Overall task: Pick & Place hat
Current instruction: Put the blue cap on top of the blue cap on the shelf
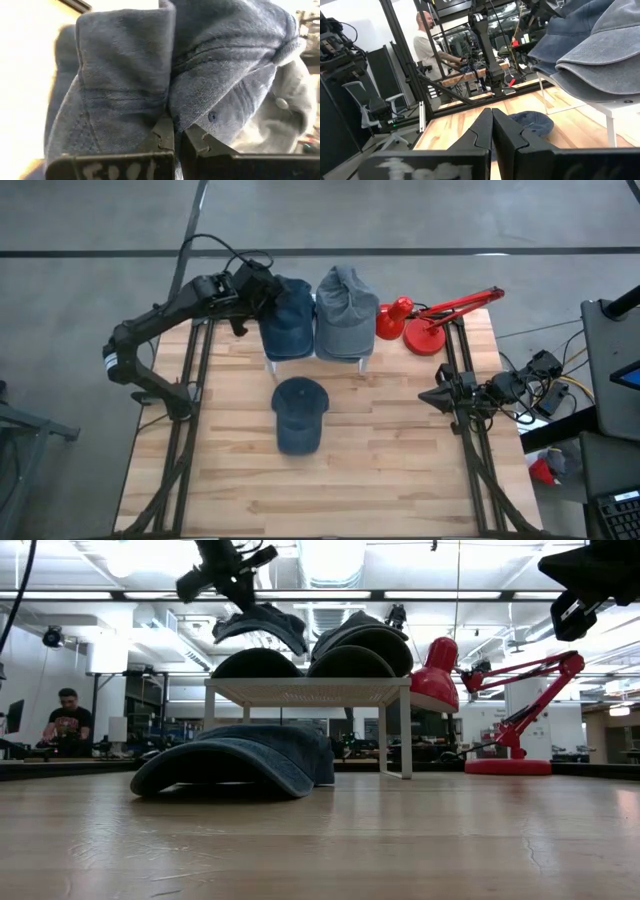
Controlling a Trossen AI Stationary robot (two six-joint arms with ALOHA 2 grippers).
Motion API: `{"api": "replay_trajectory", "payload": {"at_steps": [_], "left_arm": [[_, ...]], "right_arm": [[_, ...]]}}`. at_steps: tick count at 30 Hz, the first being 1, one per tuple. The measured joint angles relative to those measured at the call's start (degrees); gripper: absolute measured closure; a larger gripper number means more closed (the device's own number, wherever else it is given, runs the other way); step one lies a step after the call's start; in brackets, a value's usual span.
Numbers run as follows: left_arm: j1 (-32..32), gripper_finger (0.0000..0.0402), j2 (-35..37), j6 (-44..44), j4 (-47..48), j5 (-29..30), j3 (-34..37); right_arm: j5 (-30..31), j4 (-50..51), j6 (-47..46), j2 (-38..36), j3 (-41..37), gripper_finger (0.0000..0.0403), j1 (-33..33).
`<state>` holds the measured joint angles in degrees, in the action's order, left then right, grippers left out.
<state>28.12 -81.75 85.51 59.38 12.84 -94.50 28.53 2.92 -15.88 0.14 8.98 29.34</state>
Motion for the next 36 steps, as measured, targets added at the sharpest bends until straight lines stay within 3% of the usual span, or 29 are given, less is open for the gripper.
{"api": "replay_trajectory", "payload": {"at_steps": [3, 11, 28, 36], "left_arm": [[0.01, 0.0401, -0.3, 0.02, -5.05, -2.33, 2.51], [0.39, 0.0401, -1.34, 0.05, -5.43, -4.04, 5.53], [1.05, 0.0394, -1.31, -2.37, -5.63, -5.77, 5.31], [1.04, 0.0328, -1.31, -4.11, -6.28, -5.94, 5.27]], "right_arm": [[0.0, 0.02, 0.0, 0.0, -0.01, 0.0394, 0.0], [0.0, -0.01, 0.0, 0.0, -0.01, 0.0394, 0.0], [0.0, -0.01, 0.0, 0.0, 0.0, 0.0394, 0.0], [0.0, -0.01, 0.0, 0.0, -0.01, 0.0394, 0.0]]}}
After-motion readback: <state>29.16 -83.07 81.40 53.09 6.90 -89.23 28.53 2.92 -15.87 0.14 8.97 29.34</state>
